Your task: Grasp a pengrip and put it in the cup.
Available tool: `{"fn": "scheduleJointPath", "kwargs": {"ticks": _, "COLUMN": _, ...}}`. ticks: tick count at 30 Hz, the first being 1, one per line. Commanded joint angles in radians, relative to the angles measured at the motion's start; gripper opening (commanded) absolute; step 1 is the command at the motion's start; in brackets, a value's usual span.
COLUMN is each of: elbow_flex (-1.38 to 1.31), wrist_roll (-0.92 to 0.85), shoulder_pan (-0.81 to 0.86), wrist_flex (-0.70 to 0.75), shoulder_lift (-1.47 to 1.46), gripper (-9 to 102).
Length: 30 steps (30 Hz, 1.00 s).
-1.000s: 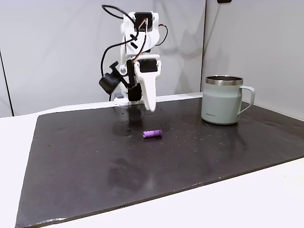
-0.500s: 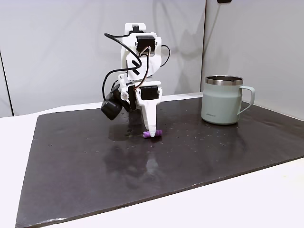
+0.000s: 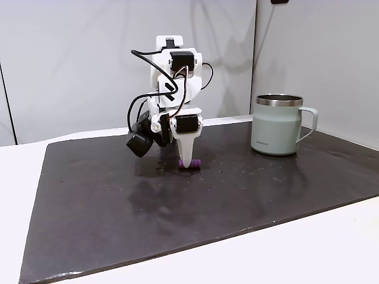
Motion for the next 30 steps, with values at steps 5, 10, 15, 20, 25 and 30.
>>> {"fn": "scheduleJointPath", "kwargs": {"ticks": 5, "elbow_flex": -0.224, "wrist_roll": -0.005, "shoulder_pan": 0.014, "wrist_flex": 0.179, "shoulder_lift": 0.005, "gripper": 0}}
{"fn": "scheduleJointPath", "kwargs": {"ticks": 10, "elbow_flex": -0.127, "wrist_roll": -0.012, "shoulder_pan": 0.025, "wrist_flex": 0.206, "shoulder_lift": 0.176, "gripper": 0}}
{"fn": "scheduleJointPath", "kwargs": {"ticks": 15, "elbow_flex": 0.069, "wrist_roll": -0.029, "shoulder_pan": 0.028, "wrist_flex": 0.204, "shoulder_lift": 0.430, "gripper": 0}}
{"fn": "scheduleJointPath", "kwargs": {"ticks": 20, "elbow_flex": 0.216, "wrist_roll": -0.037, "shoulder_pan": 0.002, "wrist_flex": 0.204, "shoulder_lift": 0.692, "gripper": 0}}
{"fn": "scheduleJointPath", "kwargs": {"ticks": 25, "elbow_flex": 0.310, "wrist_roll": -0.048, "shoulder_pan": -0.044, "wrist_flex": 0.207, "shoulder_lift": 0.908, "gripper": 0}}
{"fn": "scheduleJointPath", "kwargs": {"ticks": 30, "elbow_flex": 0.322, "wrist_roll": -0.058, "shoulder_pan": -0.084, "wrist_flex": 0.209, "shoulder_lift": 1.023, "gripper": 0}}
